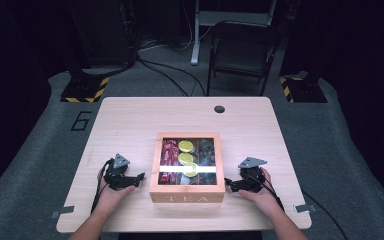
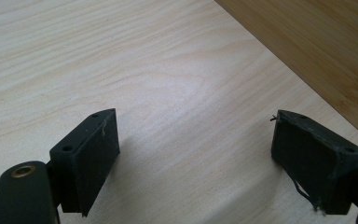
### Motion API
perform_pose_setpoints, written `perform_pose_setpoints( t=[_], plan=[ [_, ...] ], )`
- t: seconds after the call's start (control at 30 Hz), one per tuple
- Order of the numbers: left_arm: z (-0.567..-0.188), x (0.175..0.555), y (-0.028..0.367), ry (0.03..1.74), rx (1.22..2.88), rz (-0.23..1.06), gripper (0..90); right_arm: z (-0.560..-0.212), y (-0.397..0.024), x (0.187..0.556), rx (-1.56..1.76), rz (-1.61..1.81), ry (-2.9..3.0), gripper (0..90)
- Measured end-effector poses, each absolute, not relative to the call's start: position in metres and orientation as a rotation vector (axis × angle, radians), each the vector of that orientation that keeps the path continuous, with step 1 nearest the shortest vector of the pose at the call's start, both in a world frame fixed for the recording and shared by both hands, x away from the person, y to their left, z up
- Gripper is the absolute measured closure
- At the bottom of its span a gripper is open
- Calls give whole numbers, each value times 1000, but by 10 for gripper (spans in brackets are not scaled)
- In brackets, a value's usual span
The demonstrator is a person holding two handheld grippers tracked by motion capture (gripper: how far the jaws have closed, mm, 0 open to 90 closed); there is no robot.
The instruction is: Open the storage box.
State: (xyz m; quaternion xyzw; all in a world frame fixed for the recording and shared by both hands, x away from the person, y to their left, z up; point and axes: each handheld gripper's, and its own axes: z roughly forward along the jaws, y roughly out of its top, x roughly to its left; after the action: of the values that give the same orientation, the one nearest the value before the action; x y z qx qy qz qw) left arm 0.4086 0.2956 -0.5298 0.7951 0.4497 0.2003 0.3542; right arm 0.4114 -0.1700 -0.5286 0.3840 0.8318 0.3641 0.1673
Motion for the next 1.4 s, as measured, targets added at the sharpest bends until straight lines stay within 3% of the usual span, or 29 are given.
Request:
perform_pose_setpoints(
  t=[0.53, 0.73, 0.93, 1.4],
  plan=[
    [-530, 408, 295, 1172, 2048, 519, 157, -528, -170, 410, 1099, 1039, 2364, 146],
    [-529, 408, 297, 1176, 2038, 518, 189, -526, -172, 410, 1076, 1035, 2371, 264],
    [-526, 407, 299, 1195, 2020, 481, 294, -521, -173, 409, 1115, 1038, 2395, 369],
    [-511, 399, 298, 1195, 1984, 476, 357, -513, -175, 404, 1111, 1055, 2377, 386]
  ],
)
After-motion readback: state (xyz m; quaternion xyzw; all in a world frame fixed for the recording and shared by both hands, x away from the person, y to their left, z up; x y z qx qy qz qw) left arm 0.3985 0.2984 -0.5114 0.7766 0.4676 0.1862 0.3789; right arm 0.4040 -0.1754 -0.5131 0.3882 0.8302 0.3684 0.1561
